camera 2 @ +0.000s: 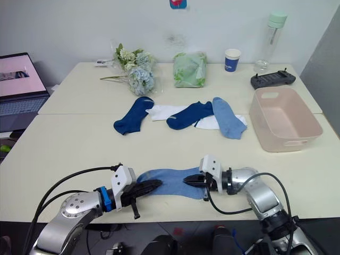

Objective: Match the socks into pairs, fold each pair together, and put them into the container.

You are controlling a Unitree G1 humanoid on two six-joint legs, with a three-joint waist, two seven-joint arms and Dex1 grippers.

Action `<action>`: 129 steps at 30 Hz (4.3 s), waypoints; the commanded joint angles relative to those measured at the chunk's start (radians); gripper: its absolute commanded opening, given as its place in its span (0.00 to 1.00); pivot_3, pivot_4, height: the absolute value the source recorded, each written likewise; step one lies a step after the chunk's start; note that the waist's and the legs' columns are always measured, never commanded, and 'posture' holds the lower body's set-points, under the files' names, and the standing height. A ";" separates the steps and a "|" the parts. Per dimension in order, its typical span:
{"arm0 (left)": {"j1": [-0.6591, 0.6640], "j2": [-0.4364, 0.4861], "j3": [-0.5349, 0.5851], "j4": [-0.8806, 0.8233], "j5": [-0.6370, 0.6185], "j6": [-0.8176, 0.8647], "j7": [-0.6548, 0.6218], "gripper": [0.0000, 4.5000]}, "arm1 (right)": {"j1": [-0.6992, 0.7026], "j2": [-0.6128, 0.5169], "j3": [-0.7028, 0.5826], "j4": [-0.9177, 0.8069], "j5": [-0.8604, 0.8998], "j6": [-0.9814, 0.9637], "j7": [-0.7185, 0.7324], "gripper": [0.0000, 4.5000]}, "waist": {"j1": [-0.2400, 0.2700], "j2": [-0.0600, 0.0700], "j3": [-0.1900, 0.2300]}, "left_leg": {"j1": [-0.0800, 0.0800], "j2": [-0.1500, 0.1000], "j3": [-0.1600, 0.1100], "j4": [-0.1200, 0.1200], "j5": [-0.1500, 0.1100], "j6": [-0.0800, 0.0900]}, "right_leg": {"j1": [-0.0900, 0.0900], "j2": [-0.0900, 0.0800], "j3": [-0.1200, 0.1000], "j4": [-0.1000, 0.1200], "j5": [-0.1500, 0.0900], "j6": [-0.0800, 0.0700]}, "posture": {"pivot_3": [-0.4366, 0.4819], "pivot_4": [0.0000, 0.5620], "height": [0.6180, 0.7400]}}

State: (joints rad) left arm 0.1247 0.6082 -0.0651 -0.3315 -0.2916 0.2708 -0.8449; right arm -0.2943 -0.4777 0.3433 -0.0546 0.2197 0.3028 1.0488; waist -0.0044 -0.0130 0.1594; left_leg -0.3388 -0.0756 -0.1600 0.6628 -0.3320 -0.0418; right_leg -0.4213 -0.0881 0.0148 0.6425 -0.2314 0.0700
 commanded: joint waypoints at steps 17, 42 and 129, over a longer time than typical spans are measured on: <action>0.038 0.047 0.068 -0.091 -0.072 0.039 -0.023 0.00 | 0.040 -0.111 -0.055 -0.065 0.100 -0.024 0.151 0.00 | -0.004 0.000 0.000 | 0.000 0.001 0.000 0.000 0.000 0.000 | 0.001 0.000 0.000 0.000 0.000 0.000 | 0.48 0.27 1.00; 0.101 -0.025 0.426 -0.036 -0.147 0.054 0.222 0.41 | 0.019 -0.128 -0.387 0.047 0.047 -0.088 -0.225 0.36 | 0.003 0.000 0.000 | -0.001 0.001 0.000 -0.001 0.000 0.000 | 0.000 0.000 0.000 -0.001 0.000 0.000 | 0.48 0.27 1.00; -0.826 -0.220 -0.102 0.685 0.157 0.091 -0.004 0.01 | 0.067 -0.281 -0.119 -0.089 -0.183 -0.522 0.057 0.00 | -0.006 -0.003 0.002 | -0.006 -0.002 0.000 0.006 0.000 0.000 | -0.003 0.000 -0.002 0.001 0.001 0.000 | 0.48 0.27 1.00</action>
State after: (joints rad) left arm -0.7088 0.3752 -0.2020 0.4218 -0.1170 0.3468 -0.8694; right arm -0.2036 -0.7648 0.2332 -0.1457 0.0474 -0.1873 1.1194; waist -0.0104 -0.0155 0.1612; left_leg -0.3450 -0.0772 -0.1599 0.6687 -0.3316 -0.0422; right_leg -0.4244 -0.0882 0.0130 0.6438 -0.2308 0.0704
